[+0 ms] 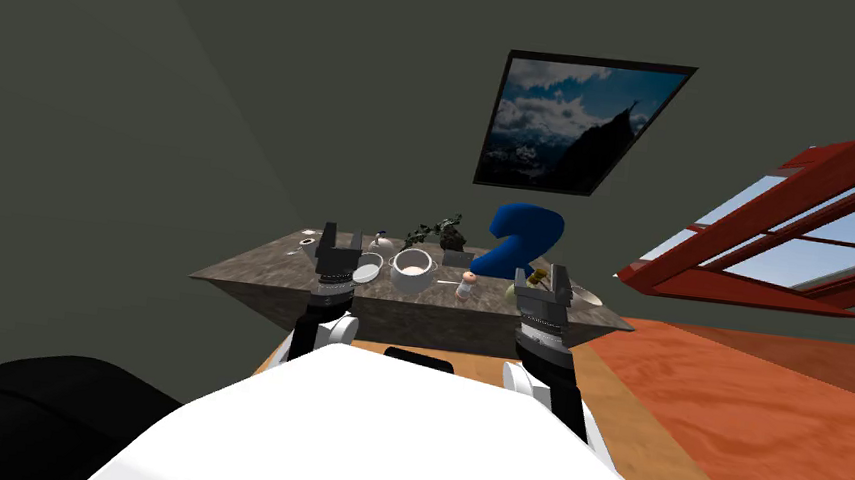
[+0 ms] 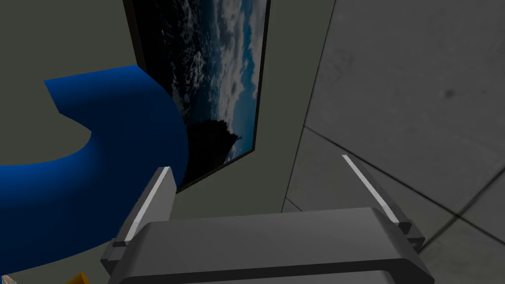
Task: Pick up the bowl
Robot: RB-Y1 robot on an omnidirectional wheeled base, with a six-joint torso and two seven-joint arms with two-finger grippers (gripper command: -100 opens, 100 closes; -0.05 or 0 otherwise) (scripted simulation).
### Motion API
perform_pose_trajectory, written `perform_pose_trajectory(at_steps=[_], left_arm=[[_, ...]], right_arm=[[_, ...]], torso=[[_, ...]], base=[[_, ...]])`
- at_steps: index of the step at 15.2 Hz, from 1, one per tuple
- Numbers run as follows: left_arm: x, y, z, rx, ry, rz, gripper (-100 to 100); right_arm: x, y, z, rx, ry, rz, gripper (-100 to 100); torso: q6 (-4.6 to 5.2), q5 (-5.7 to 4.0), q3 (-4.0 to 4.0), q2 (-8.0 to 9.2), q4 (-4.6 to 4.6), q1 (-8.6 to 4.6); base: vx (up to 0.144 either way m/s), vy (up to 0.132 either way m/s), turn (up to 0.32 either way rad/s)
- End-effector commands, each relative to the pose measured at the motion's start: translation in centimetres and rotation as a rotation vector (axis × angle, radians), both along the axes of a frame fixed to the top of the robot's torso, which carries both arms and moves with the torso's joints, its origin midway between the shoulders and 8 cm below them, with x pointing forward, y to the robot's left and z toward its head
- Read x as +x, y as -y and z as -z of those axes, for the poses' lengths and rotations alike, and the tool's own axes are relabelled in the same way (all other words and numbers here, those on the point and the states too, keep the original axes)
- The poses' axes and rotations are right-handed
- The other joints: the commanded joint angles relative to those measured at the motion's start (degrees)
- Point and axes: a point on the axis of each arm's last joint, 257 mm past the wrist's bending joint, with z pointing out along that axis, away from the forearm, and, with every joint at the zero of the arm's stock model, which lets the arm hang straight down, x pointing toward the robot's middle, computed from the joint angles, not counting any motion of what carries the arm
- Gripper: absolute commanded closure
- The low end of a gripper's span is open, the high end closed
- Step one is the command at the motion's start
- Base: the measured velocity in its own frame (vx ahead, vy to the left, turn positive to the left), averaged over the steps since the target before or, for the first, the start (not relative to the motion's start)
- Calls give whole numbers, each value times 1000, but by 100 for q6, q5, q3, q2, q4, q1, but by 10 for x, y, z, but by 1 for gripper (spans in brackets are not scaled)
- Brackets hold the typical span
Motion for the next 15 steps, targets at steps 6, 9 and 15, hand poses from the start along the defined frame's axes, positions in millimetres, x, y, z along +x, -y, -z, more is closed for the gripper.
perform_pose_trajectory(at_steps=[6, 9, 15], left_arm=[[17, -11, 18, 46, -119, 11, -100], [26, -23, 30, 62, -195, 8, -100], [39, -40, 50, 70, -312, -2, -100]], right_arm=[[0, 0, 0, 0, 0, 0, 0], [0, 0, 0, 0, 0, 0, 0], [0, 0, 0, 0, 0, 0, 0]], torso=[[1, 1, 7, 13, 3, 3], [0, 1, 8, 14, 3, 4], [1, 0, 9, 16, 3, 2]], base=[[-27, 2, -44], [-32, 5, -55], [-34, -1, -61]])
